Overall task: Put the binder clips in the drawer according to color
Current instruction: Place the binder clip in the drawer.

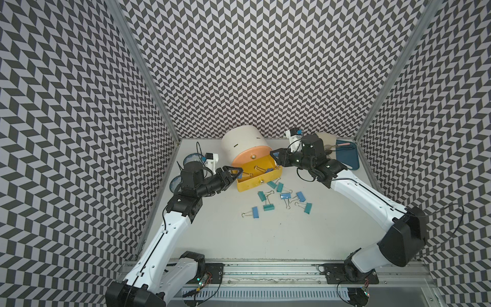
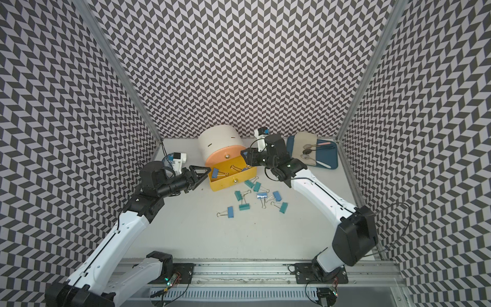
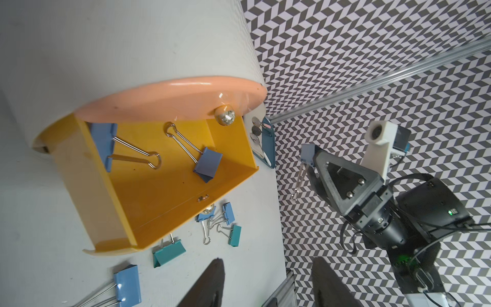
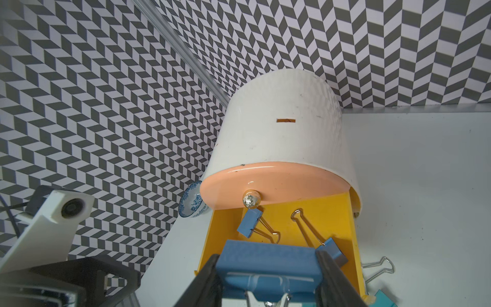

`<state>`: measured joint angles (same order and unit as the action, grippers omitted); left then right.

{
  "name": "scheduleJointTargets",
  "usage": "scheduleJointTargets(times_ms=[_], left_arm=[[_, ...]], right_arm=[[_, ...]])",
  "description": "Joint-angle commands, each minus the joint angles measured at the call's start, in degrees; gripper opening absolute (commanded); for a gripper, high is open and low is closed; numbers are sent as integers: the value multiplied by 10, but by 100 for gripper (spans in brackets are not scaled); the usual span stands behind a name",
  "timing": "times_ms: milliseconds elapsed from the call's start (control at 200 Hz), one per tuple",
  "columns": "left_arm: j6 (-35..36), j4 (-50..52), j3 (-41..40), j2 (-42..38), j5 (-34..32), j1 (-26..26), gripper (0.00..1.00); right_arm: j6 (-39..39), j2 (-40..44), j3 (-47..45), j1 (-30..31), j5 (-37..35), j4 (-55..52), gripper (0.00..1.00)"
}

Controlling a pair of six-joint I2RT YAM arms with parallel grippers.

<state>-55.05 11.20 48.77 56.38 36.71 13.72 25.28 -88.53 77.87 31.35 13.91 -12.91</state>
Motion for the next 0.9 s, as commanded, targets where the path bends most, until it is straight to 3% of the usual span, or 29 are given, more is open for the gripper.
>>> scheduleJointTargets(times_ms=[0,250,896], left_arm=[[-8,-37,16,10,-16,23,57],[-13,-57,20,37,-18,49,57],[-5,-61,39,70,-10,49,56]], right_arm=[[23,-17,14,-8,28,56,46],[27,-57,32,-12,42,74,47],[32,-103,50,-14,38,100,53]])
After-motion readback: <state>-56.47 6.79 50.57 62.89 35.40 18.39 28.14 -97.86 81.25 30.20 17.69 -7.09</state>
